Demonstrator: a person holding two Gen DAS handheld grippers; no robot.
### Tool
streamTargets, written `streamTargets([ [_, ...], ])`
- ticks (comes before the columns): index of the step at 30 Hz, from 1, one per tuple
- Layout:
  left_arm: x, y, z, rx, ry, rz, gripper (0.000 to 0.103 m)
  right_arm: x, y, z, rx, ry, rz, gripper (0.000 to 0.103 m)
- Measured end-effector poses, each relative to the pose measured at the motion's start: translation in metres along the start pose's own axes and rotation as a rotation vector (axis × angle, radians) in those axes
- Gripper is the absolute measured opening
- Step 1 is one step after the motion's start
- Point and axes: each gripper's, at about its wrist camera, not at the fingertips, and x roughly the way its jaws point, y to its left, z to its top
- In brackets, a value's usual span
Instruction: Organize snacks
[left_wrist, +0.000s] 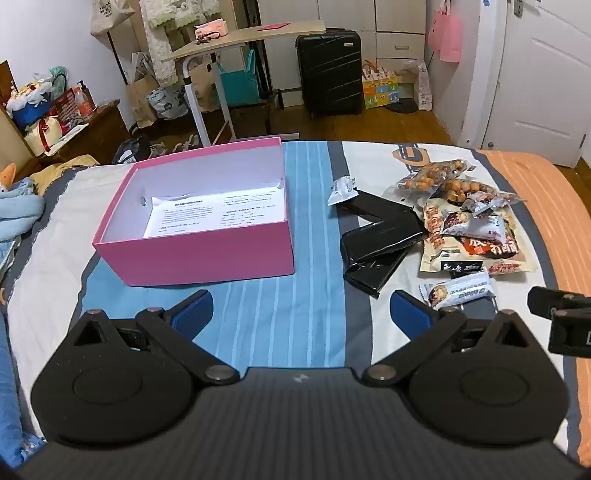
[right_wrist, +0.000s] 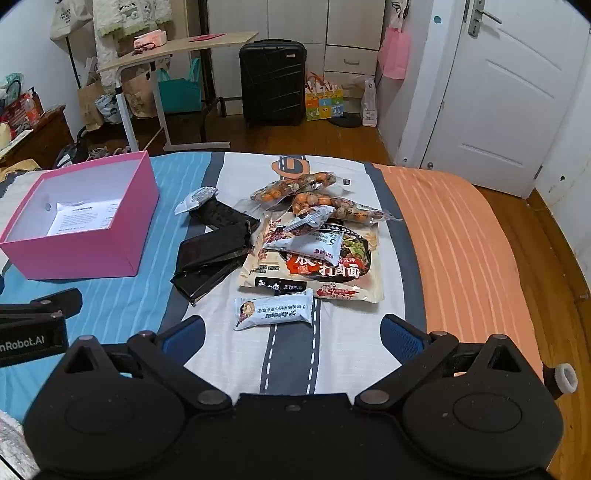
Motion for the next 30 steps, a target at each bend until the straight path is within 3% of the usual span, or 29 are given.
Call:
streamTargets([
  [9, -0.007, -0.006, -0.002, -0.001, -0.035, -0.001, 0.103, -0.002, -0.003, 0.003, 0.004, 0.000, -0.001, 0.102],
  [30, -0.004, 0.002, 0.001, -0.003, -0.037, -0.001, 0.103, -0.002, -0.006, 0.001, 0.000, -0.015, -0.010, 0.102],
])
